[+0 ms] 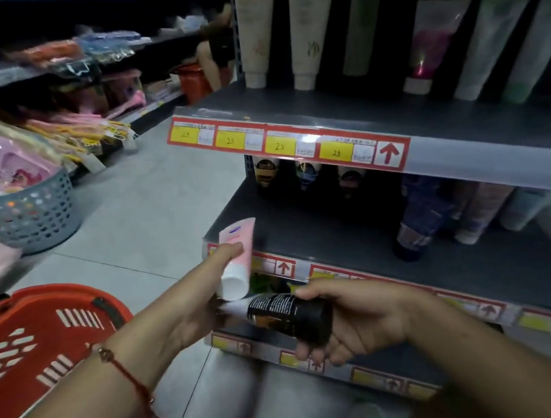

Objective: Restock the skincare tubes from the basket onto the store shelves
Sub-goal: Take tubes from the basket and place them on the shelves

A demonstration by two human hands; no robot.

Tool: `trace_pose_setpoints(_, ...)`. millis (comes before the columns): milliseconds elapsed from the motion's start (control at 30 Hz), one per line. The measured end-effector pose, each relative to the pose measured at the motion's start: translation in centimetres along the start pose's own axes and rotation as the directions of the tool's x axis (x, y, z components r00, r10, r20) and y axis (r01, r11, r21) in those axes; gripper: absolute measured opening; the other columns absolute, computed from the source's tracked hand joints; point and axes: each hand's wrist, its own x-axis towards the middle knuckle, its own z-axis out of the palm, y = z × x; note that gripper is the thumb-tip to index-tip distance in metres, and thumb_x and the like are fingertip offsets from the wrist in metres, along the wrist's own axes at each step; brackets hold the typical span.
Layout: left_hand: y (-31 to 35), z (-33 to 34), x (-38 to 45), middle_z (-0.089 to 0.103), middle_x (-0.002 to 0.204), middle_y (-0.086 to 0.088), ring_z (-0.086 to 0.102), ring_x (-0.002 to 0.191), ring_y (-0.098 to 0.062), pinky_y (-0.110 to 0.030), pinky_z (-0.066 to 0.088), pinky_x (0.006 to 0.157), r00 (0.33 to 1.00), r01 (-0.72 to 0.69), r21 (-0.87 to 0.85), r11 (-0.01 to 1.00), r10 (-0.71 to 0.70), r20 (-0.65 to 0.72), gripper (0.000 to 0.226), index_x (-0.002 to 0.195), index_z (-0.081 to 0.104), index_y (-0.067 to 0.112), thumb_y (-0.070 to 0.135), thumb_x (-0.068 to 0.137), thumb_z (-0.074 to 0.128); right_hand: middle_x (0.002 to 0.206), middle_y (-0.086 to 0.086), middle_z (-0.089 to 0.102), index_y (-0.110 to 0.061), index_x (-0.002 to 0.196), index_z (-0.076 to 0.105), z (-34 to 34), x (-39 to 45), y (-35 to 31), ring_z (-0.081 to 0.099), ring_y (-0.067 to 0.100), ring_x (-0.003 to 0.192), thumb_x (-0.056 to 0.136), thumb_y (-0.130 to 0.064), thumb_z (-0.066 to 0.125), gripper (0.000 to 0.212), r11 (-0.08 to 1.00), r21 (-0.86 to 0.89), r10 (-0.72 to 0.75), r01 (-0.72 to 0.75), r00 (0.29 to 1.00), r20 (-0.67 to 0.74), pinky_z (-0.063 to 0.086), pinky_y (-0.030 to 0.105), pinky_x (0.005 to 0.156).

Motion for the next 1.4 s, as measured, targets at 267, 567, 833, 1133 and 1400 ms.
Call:
trace_pose_setpoints(267, 2.9, -4.5, 1.2, 0.057, 0.06, -0.005, 0.051, 0.055, -0.019, -0.028, 0.047, 0.058, 0.976, -0.15, -0.165, 0.975, 0.12, -0.182, 0.022, 0.095, 0.052, 0.019, 0.041, 0.09, 0.054, 0.112, 0.016, 0.069, -0.005, 0.114, 0.07, -0.9, 2.3, -2.1, 0.068, 0.021, 0.083, 0.067, -0.038, 0.082, 0.059, 0.951, 0.269, -0.124, 0.15, 0.986, -0.113, 0.053, 0.025, 0.067)
trace_pose_setpoints(567, 2.4, -7.5, 2.5, 0.06, 0.075, -0.006, 0.056, 0.061, -0.02, -0.031, 0.053, 0.064, 0.967, -0.162, -0.118, 0.98, 0.134, -0.215, 0.024, 0.096, 0.059, 0.021, 0.042, 0.087, 0.062, 0.088, 0.003, 0.074, -0.013, 0.103, 0.067, -1.3, 9.8, -8.9, 0.072, 0.012, 0.07, 0.085, -0.024, 0.074, 0.023, 0.861, -0.166, -0.439, 0.481, 0.537, -0.72, 0.052, 0.019, 0.054)
trace_pose_setpoints(833, 1.8, -7.9, 3.1, 0.064, 0.066, -0.002, 0.059, 0.065, -0.019, -0.032, 0.054, 0.063, 0.968, -0.181, -0.055, 0.982, 0.168, -0.186, 0.03, 0.097, 0.064, 0.018, 0.046, 0.086, 0.064, 0.122, 0.008, 0.066, -0.012, 0.124, 0.058, -6.3, 17.2, -12.7, 0.062, 0.026, 0.112, 0.074, -0.023, 0.082, 0.055, 0.795, -0.596, -0.606, 0.113, 0.188, -0.773, 0.046, 0.028, 0.087)
trace_pose_setpoints(1133, 1.4, -6.5, 3.4, 0.066, 0.063, 0.002, 0.062, 0.061, -0.014, -0.028, 0.055, 0.062, 0.981, -0.157, 0.021, 0.987, 0.158, -0.109, 0.038, 0.104, 0.068, 0.015, 0.049, 0.087, 0.062, 0.128, 0.007, 0.063, -0.015, 0.129, 0.054, -8.5, 19.0, -13.2, 0.06, 0.027, 0.117, 0.076, -0.028, 0.08, 0.06, 0.762, -0.641, -0.647, 0.093, 0.161, -0.746, 0.047, 0.033, 0.096)
trace_pose_setpoints(1400, 1.3, -3.7, 3.0, 0.067, 0.071, -0.004, 0.06, 0.063, -0.018, -0.031, 0.05, 0.064, 0.986, -0.162, 0.054, 0.985, 0.165, -0.04, 0.036, 0.103, 0.068, 0.013, 0.045, 0.09, 0.06, 0.117, 0.001, 0.058, -0.017, 0.123, 0.058, -3.5, 14.1, -9.8, 0.059, 0.015, 0.103, 0.086, -0.032, 0.069, 0.042, 0.7, -0.666, -0.701, 0.258, 0.067, -0.71, 0.045, 0.025, 0.083)
